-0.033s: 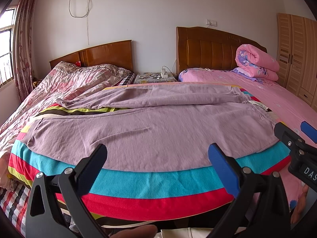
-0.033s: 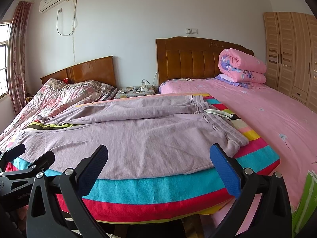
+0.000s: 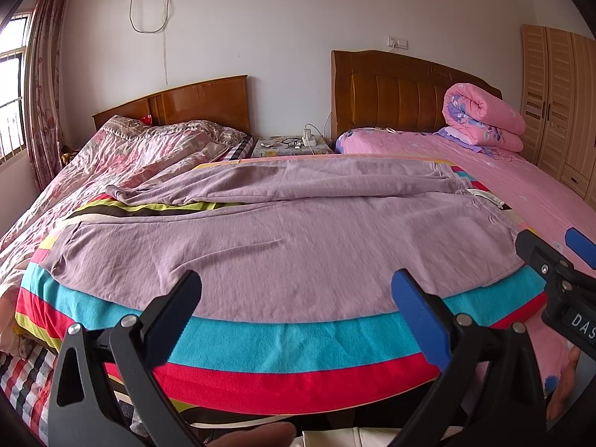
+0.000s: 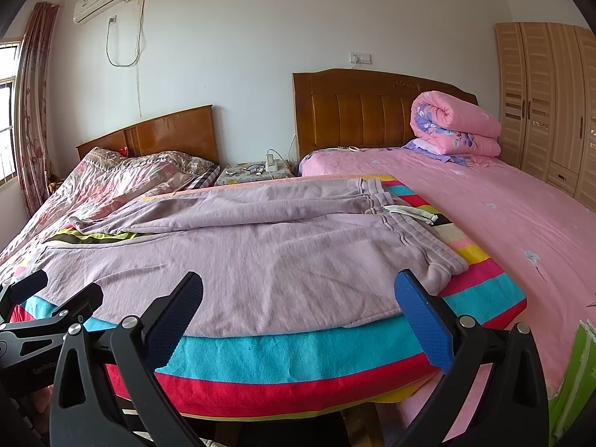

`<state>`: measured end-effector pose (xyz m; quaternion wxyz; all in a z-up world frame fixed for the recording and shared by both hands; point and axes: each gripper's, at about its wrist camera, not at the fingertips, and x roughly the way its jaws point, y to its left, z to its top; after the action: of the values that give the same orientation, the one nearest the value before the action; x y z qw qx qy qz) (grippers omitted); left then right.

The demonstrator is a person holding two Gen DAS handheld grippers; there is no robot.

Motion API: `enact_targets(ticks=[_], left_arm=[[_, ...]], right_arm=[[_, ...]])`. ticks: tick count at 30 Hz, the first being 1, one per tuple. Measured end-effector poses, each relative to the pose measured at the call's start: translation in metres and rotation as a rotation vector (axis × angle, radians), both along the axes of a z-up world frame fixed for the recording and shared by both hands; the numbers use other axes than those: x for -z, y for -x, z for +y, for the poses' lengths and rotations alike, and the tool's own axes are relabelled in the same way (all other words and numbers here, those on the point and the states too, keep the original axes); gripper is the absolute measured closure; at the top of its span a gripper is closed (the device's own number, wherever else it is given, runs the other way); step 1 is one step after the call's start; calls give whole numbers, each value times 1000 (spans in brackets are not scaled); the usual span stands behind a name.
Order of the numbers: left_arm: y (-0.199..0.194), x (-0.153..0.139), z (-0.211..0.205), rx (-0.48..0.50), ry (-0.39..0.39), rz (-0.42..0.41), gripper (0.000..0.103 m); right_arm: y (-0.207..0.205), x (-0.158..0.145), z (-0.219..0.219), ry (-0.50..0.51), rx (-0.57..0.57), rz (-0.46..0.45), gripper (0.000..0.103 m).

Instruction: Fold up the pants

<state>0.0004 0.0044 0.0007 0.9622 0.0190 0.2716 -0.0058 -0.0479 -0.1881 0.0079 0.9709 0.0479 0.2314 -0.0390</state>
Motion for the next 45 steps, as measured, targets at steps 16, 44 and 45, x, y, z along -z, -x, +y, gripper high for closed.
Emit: enact_targets(ticks=[16, 44, 45], left_arm=[[1, -1, 0, -2, -1, -4, 1], [2, 0, 1, 3, -1, 12, 1], [1, 0, 1, 6, -4, 19, 1]], right_arm=[[0, 0, -1, -3, -1, 4, 4], [-3, 11, -1, -16, -7, 46, 4], [-5, 12, -1, -16, -11, 48, 4]])
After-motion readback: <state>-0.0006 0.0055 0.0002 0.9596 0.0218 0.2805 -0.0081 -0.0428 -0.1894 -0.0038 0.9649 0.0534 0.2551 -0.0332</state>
